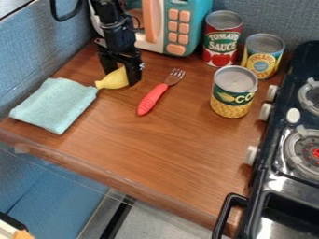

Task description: Picked up banana and put it on the blue napkin

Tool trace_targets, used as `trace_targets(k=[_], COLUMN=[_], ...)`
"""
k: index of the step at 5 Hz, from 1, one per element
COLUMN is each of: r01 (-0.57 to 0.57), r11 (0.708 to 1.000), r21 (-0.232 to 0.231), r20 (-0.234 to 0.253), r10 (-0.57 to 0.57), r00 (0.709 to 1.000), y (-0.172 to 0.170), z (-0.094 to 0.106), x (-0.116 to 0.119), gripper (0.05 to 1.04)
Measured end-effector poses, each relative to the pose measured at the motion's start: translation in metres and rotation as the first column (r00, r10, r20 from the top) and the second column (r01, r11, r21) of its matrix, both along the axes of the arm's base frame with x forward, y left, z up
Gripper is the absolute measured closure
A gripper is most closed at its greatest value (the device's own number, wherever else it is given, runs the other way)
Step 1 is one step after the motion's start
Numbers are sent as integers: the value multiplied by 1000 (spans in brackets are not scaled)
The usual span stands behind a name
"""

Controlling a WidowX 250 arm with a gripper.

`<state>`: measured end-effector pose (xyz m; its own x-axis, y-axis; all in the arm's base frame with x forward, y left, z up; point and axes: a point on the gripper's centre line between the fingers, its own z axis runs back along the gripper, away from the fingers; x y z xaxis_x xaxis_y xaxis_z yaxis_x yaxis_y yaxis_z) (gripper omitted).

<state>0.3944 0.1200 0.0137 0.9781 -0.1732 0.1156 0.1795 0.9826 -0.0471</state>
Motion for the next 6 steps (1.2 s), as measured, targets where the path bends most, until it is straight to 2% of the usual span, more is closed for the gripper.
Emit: trace_targets(k=[1,2,3,4,5,6], r01=[-2,1,7,-15,-57,-74], r11=[1000,1000,1000,1000,998,997], r21=[1,2,-8,-18,-13,6], r20=[1,8,67,154,141,79], r10=[2,-1,-6,17,58,74], r00=[1000,1000,998,988,988,994], y=[0,1,1,15,40,56], z=[1,0,24,68,81,59], x=[0,1,4,-8,-44,-77], gripper=[434,558,558,558,558,558])
